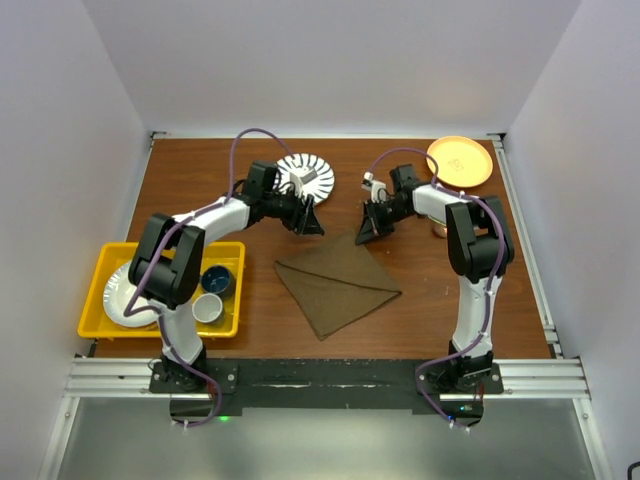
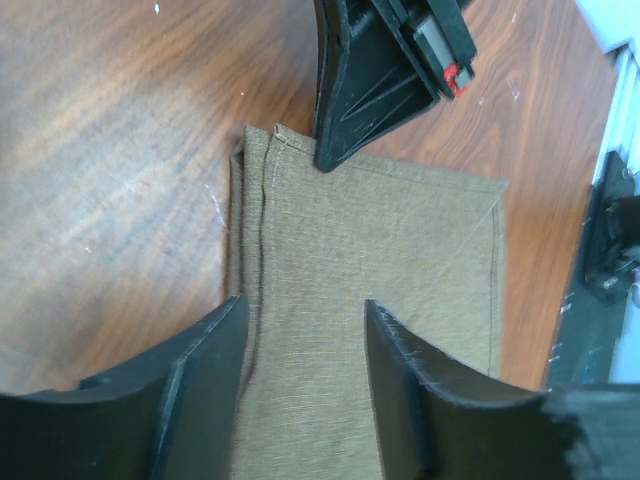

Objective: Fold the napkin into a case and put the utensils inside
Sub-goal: Pick up the upper triangle-folded napkin from the center of the board.

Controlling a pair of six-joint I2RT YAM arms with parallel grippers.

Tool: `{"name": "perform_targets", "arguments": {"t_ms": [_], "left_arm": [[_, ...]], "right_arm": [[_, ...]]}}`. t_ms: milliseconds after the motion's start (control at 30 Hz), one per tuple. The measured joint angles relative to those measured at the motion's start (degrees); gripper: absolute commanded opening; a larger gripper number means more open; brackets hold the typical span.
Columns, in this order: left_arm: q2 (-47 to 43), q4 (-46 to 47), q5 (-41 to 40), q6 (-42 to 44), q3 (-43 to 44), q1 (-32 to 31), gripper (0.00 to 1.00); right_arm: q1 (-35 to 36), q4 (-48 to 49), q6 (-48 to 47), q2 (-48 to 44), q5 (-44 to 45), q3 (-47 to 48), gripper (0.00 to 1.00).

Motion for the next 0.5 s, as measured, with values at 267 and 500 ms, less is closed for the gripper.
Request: {"name": "perform_targets", "arguments": {"t_ms": [267, 500], "left_arm": [[-3.1, 1.0, 2.1, 16.9, -3.1, 0.2, 0.79], [-7.1, -4.3, 5.0, 43.8, -3.4, 1.3, 0.81]], "right_arm": [[0.9, -0.9, -7.0, -0.3, -0.8, 1.2, 0.0], [3.8, -1.1, -13.9, -4.4, 0.4, 0.6, 0.0]]}}
